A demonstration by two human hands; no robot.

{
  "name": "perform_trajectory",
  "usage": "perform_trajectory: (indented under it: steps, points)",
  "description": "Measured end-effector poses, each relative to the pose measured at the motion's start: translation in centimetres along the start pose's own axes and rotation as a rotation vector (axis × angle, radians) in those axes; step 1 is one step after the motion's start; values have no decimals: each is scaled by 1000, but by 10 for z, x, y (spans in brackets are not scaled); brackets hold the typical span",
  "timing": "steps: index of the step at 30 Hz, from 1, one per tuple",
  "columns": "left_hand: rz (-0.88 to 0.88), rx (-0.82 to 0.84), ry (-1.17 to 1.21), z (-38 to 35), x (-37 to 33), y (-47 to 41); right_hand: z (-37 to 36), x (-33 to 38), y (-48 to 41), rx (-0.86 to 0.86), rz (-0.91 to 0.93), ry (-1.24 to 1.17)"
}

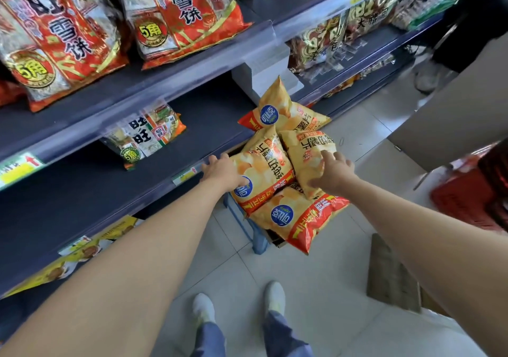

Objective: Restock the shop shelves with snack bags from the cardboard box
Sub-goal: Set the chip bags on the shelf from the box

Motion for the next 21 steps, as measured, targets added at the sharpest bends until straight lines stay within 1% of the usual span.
perform_trajectory:
  steps: [5, 10, 12, 15, 18, 19, 21]
  points:
    - [90, -70, 183, -5, 1, -3, -12, -18, -13, 64, -169, -234]
    - [57, -77, 211, -6, -6, -5, -24, -24, -21, 95, -271, -489]
    - [75, -79, 254, -6, -6, -5, -26, -24, -23, 85, -321, -609]
    - [156, -152, 475, -6, -3, -4, -26, -23, -21, 86, -406, -719]
    - [312, -201, 734, -13, 6, -3, -32, -28, -26, 110, -459, -811]
    - [355, -181, 831, -18, 9, -5, -36, -30, -30, 126, -475, -844]
    - [410, -81, 1011, -32, 14, -9, -37, -31, -27, 151, -500, -909]
Point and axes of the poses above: each hand's wrist, its own y-axis away from the middle knuckle, its own z-axis out of the back of the hand, x = y × z, the point moved 6 cm from there along -y, towards the middle knuckle, and after that the axes turned 6 degrees about y, right-handed, at the moved point
